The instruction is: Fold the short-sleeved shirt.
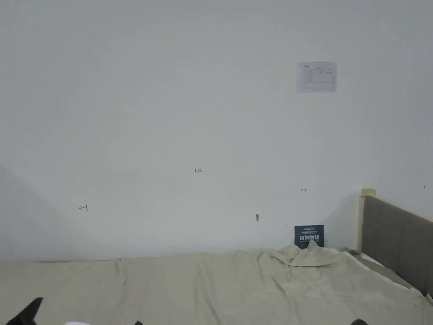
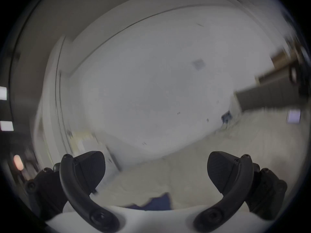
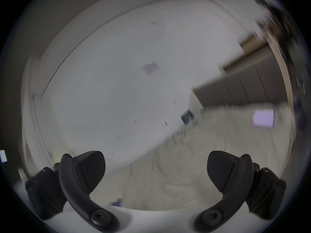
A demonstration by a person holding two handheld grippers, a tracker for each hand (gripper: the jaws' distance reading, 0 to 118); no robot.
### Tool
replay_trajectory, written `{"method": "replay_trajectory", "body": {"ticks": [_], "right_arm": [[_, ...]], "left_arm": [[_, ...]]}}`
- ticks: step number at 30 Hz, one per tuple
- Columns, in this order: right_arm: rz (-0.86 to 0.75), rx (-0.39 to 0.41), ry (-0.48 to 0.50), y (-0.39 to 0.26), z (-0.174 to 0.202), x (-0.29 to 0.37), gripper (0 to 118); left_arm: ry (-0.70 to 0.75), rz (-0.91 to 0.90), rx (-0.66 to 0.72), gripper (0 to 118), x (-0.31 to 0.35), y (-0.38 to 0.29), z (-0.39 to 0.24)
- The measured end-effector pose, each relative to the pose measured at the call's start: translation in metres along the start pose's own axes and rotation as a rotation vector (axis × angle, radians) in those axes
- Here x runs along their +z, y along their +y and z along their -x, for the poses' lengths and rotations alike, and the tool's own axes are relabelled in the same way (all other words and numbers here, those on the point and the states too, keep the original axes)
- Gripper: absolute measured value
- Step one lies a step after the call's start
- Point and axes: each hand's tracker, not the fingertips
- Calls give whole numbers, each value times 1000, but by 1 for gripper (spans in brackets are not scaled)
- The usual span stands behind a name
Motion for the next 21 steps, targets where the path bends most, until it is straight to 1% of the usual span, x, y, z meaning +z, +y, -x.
{"method": "replay_trajectory", "body": {"ticks": [1,2,3,4,5,6,7,8,9,10,11,13,16,18,21], "right_arm": [[-39,142,48,0,11,2,118],[-58,305,79,-1,21,4,118],[-80,416,100,-4,29,7,118],[-115,513,110,-9,38,9,118],[-145,522,92,-16,41,8,118],[-147,507,73,-20,41,7,118],[-108,462,70,-22,40,6,118],[-51,421,75,-23,38,6,118],[-25,388,83,-25,37,5,118],[-15,352,88,-24,33,5,118],[-14,337,99,-26,31,6,118],[-22,337,104,-29,29,6,118],[-38,345,53,-29,30,9,118],[-53,341,58,-28,29,10,118],[-48,347,50,-25,29,9,118]], "left_arm": [[4,14,106,118,-8,-16,10],[32,27,228,118,-7,-21,18],[36,29,317,118,-3,-26,25],[40,14,366,118,0,-33,29],[48,2,391,118,3,-38,27],[61,2,357,118,4,-42,28],[71,6,316,118,2,-45,26],[86,13,243,118,-1,-45,24],[87,23,208,118,0,-43,18],[79,30,201,118,-1,-43,18],[65,30,221,118,-1,-44,19],[51,35,258,118,1,-44,21],[52,73,345,118,-1,-46,25],[29,95,402,118,-2,-45,31],[44,95,400,118,-2,-46,34]]}}
